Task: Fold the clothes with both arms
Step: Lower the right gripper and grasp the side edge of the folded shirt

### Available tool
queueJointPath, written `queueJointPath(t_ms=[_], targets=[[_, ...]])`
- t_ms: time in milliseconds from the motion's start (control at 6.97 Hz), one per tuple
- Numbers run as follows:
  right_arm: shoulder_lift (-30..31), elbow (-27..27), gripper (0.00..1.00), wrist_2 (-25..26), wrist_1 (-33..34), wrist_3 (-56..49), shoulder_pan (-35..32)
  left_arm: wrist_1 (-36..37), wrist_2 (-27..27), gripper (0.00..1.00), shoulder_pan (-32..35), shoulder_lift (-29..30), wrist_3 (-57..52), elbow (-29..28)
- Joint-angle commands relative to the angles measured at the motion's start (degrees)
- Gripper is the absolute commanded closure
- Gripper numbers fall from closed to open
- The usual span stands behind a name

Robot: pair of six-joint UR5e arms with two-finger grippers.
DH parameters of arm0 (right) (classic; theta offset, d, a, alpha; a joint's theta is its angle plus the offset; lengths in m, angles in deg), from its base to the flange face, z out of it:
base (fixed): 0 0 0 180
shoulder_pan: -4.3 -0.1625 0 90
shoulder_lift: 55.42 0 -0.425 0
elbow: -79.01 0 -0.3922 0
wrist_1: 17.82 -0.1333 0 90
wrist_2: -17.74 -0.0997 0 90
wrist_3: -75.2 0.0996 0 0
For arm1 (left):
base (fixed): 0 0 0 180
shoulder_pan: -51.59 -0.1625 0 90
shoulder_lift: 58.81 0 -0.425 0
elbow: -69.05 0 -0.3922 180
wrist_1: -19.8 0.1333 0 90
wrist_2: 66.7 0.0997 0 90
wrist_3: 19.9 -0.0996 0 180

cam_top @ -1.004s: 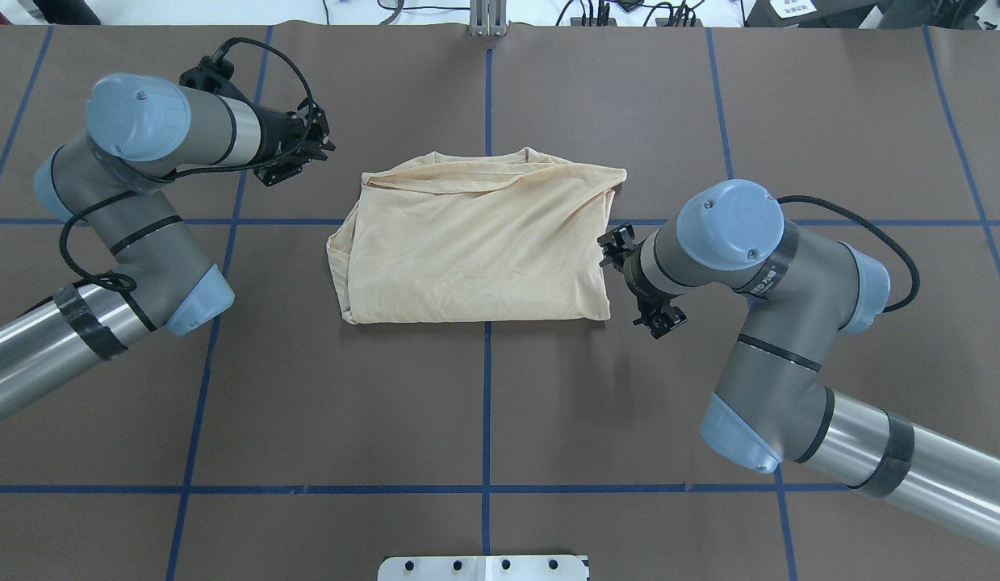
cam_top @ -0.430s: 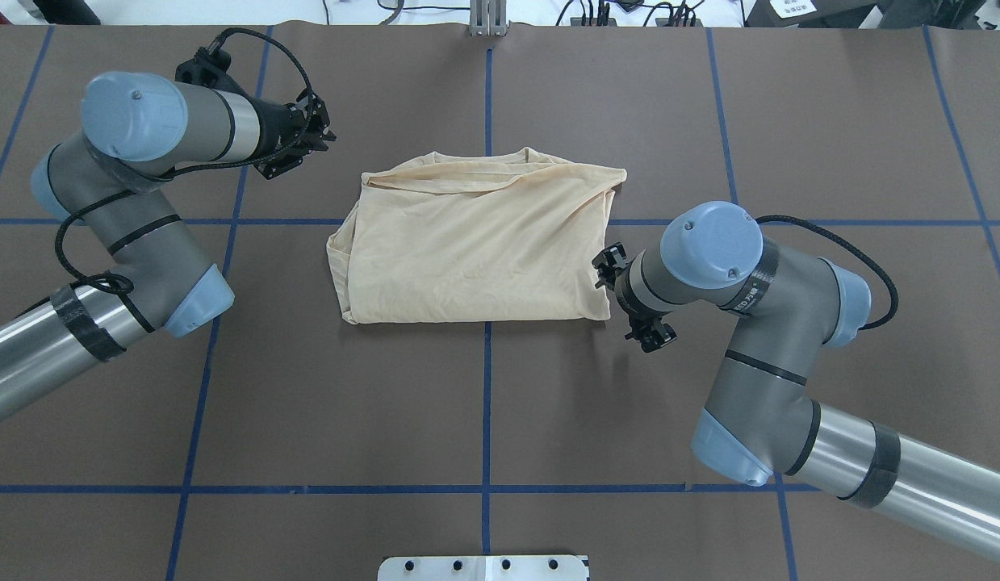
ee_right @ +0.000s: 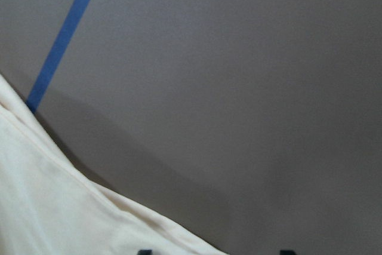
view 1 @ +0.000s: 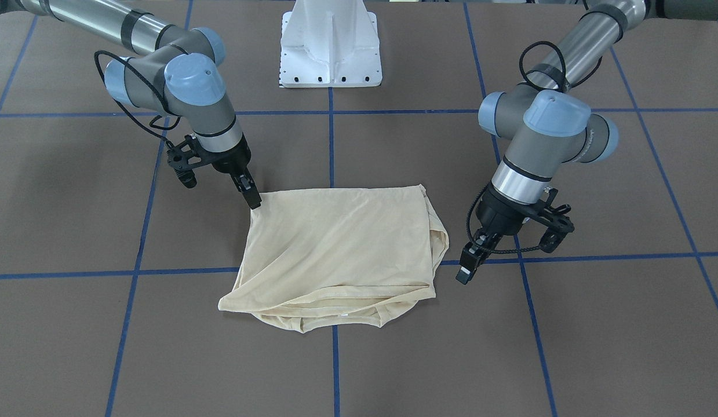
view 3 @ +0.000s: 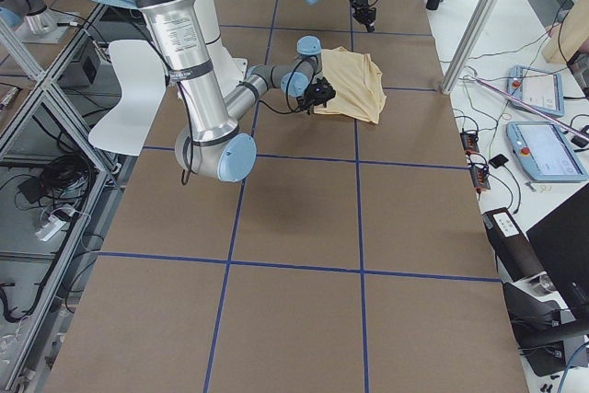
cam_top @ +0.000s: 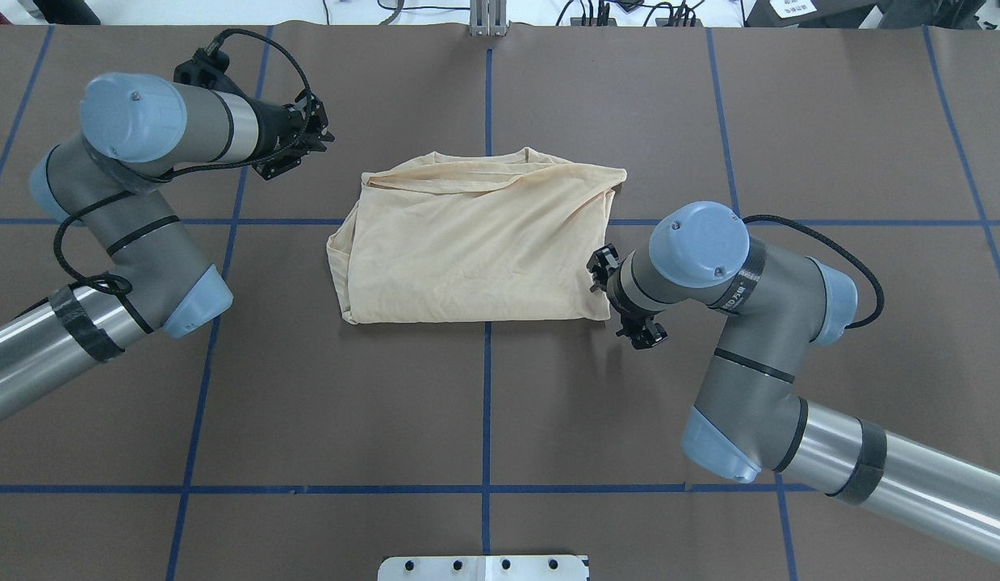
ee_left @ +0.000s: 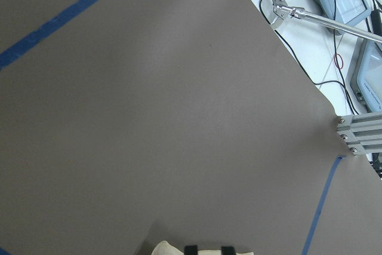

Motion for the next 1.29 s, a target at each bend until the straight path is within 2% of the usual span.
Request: queueJointPath(t_ms=[0,574,717,861,1148], targets=[[-0.38,-0.21,0.99,-0.06,0.33,-0.07,-0.24,-0.06,0.85,0.74,0.0,-0.64,0.0,0.03],[-0.64,-0.21,1.0,-0.32,-0.11,-0.95,-1.38,-0.06,1.91,0.74,-0.09,-1.17,0.0,0.03],[-0.73,-0.38,0.91,-0.41,-0.19,-0.86,-2.17,-0.06,2.7,0.74,-0.18,-1.08,0.0,-0.05],[-0.82,-0.39,0.01,0.28,-0.19,0.36,-2.18,-0.06,2.79,0.74,-0.18,-1.08,0.0,0.03],[-0.38,-1.0,0.0,2.12,-1.76,0.72,-2.18,0.03,2.79,0.74,-0.18,-1.08,0.09,0.03]])
